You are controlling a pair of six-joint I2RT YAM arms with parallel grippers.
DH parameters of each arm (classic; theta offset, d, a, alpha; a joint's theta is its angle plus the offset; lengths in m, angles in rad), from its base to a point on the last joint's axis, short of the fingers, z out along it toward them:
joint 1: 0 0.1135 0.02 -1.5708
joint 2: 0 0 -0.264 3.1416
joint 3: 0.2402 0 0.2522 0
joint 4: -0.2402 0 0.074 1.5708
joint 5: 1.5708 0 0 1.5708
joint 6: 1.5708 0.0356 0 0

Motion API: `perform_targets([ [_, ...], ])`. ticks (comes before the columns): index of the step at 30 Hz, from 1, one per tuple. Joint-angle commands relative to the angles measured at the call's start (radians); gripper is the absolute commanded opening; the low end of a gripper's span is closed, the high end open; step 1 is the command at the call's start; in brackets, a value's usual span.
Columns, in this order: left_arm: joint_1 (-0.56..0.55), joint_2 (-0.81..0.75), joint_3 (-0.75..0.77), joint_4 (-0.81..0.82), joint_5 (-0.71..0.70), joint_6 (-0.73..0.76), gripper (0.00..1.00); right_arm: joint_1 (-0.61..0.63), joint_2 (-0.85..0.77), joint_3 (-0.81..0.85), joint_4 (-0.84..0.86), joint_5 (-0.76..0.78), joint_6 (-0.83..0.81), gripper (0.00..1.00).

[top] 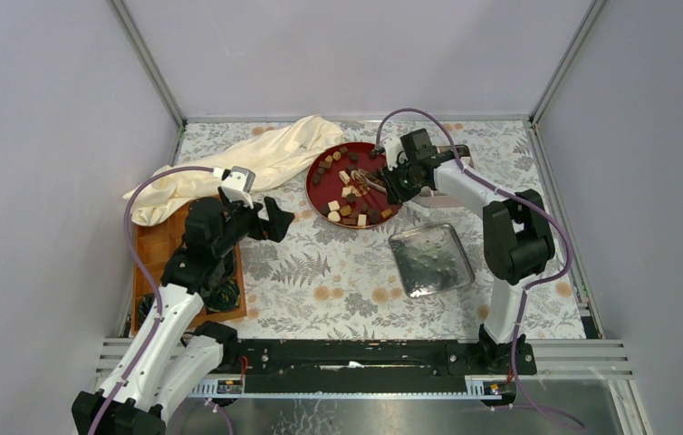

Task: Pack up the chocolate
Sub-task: Pick up the fake chocolate from the plate.

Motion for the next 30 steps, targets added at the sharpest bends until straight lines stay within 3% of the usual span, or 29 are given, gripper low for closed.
perform_targets([
  [1,-0.006,-0.005,-0.009,0.032,-0.016,0.006,0.99,-0.005,-0.089,0.04,0.003,-0.038,0.002,0.1],
  [11,-0.006,-0.005,-0.01,0.032,-0.026,0.009,0.99,-0.105,-0.239,-0.03,-0.007,-0.255,-0.028,0.07],
  [18,-0.006,-0.006,-0.011,0.031,-0.03,0.011,0.99,-0.243,-0.345,-0.076,-0.022,-0.402,-0.064,0.06],
  [30,-0.007,-0.02,-0.007,0.031,-0.003,0.0,0.99,-0.476,-0.397,-0.063,-0.122,-0.358,-0.153,0.06],
])
